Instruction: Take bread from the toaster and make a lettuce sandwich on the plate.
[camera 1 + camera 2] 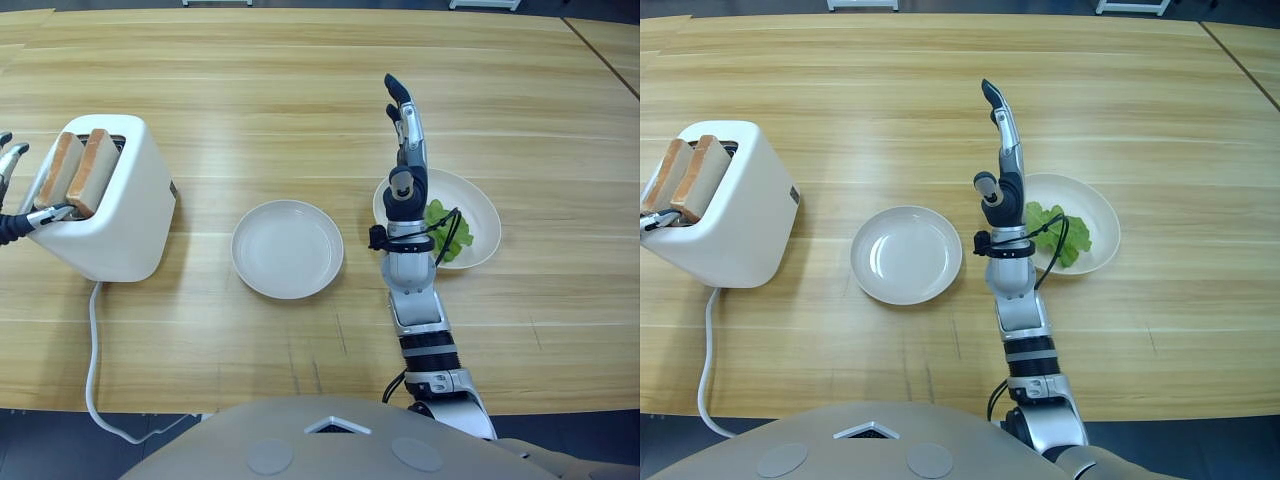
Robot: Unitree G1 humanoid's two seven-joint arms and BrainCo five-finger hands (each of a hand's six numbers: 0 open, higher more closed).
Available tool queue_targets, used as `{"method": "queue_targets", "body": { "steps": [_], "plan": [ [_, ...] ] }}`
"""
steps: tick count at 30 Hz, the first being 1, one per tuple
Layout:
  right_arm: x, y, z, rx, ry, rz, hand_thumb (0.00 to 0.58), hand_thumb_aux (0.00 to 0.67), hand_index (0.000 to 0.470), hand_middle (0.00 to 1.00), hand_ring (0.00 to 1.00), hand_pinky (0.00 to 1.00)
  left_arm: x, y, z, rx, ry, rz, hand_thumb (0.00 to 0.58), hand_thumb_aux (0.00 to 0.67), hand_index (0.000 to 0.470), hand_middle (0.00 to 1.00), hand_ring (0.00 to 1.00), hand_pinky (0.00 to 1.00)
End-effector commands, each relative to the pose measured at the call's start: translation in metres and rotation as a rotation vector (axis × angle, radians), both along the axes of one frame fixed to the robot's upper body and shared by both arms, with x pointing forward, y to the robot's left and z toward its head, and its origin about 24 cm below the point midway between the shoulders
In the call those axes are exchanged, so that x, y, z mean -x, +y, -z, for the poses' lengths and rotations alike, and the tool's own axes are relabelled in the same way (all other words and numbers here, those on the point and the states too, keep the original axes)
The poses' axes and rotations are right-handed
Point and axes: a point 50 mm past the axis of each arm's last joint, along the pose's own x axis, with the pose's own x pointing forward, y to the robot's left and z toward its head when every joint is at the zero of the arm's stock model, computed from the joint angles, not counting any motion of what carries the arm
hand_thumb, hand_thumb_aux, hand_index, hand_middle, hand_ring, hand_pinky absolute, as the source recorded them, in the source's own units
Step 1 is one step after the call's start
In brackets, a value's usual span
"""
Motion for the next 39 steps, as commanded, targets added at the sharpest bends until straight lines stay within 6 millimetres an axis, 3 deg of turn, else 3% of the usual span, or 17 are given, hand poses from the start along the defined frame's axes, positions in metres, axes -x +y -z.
{"method": "queue_targets", "body": {
  "steps": [1, 2, 3, 4, 5, 6, 24, 32, 39],
  "plan": [
    [-0.001, 0.000, 0.001, -0.007, 0.013, 0.003, 0.000, 0.000, 0.000, 0.00, 0.00, 0.00, -0.002, -0.005, 0.002, -0.002, 0.012, 0.033, 0.000, 0.000, 0.000, 0.00, 0.00, 0.00],
    [-0.001, 0.000, 0.002, -0.006, 0.015, 0.003, 0.000, 0.000, 0.000, 0.00, 0.00, 0.00, -0.002, -0.005, 0.002, -0.003, 0.010, 0.034, 0.000, 0.000, 0.000, 0.00, 0.00, 0.00],
    [-0.002, 0.000, 0.002, -0.006, 0.017, 0.003, 0.000, 0.000, 0.000, 0.00, 0.00, 0.00, -0.002, -0.005, 0.001, -0.002, 0.007, 0.036, 0.071, 0.042, 0.029, 0.00, 0.00, 0.00],
    [-0.002, -0.001, 0.003, -0.005, 0.019, 0.004, 0.000, 0.000, 0.000, 0.00, 0.00, 0.00, -0.002, -0.005, 0.001, 0.002, 0.000, 0.042, 0.454, 0.357, 0.251, 0.00, 0.00, 0.00],
    [-0.002, -0.001, 0.003, -0.004, 0.021, 0.004, 0.000, 0.000, 0.000, 0.00, 0.00, 0.00, -0.002, -0.006, 0.000, 0.008, -0.011, 0.052, 0.557, 0.536, 0.376, 0.00, 0.00, 0.00],
    [-0.002, -0.001, 0.003, -0.003, 0.022, 0.005, 0.000, 0.000, 0.000, 0.00, 0.00, 0.00, -0.002, -0.007, -0.001, 0.015, -0.020, 0.063, 0.580, 0.670, 0.470, 0.00, 0.00, 0.00],
    [-0.003, -0.001, 0.007, 0.001, 0.028, 0.013, 0.000, 0.000, 0.000, 0.00, 0.00, 0.00, -0.003, -0.020, -0.005, 0.080, -0.055, 0.163, 0.580, 0.670, 0.470, 0.00, 0.00, 0.00],
    [-0.004, -0.002, 0.009, 0.001, 0.030, 0.019, 0.000, 0.000, 0.000, 0.00, 0.00, 0.00, -0.001, -0.023, -0.017, 0.109, -0.138, 0.185, 0.580, 0.670, 0.470, 0.00, 0.00, 0.00],
    [-0.003, -0.001, 0.009, 0.001, 0.030, 0.021, 0.000, 0.000, 0.000, 0.00, 0.00, 0.00, 0.001, -0.029, -0.040, 0.157, -0.285, 0.208, 0.580, 0.670, 0.470, 0.00, 0.00, 0.00]
  ]
}}
